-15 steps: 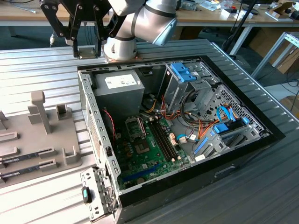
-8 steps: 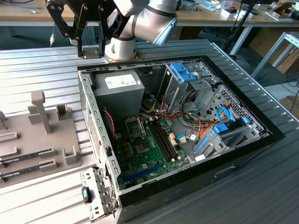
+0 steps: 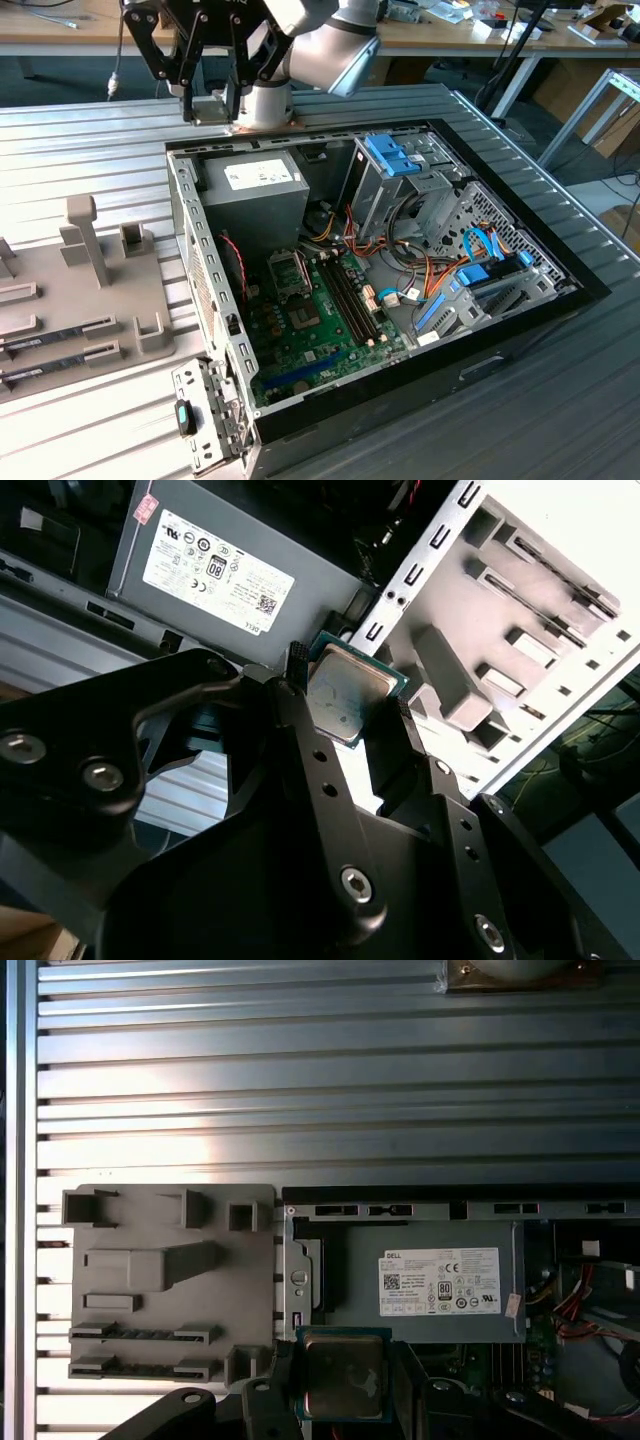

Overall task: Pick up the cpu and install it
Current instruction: 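Pick up the cpu and move it towards the insertion slot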

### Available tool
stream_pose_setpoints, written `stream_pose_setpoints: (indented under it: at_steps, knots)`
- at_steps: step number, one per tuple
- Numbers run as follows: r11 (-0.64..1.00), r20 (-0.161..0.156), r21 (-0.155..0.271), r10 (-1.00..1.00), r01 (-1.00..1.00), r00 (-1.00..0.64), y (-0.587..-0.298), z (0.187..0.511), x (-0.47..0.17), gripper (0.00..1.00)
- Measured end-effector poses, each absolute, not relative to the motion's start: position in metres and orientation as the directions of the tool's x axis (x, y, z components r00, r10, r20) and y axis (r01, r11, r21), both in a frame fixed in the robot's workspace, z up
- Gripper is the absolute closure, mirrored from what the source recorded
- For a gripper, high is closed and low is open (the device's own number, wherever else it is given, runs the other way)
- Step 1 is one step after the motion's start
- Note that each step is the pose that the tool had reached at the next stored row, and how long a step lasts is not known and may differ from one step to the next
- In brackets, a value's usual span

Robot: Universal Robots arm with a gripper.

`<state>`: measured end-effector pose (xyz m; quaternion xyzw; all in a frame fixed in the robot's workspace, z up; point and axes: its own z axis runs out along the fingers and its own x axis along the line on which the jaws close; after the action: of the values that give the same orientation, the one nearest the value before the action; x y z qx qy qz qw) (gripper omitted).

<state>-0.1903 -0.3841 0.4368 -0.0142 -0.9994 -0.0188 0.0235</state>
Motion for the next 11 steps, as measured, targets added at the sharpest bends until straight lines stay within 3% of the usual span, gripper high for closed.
stream_pose_setpoints:
  at_steps: [11]
  knots:
    - [0.999, 0.049, 0.037, 0.028, 0.029, -0.998, -0.384, 0.436, -0.174, 0.53]
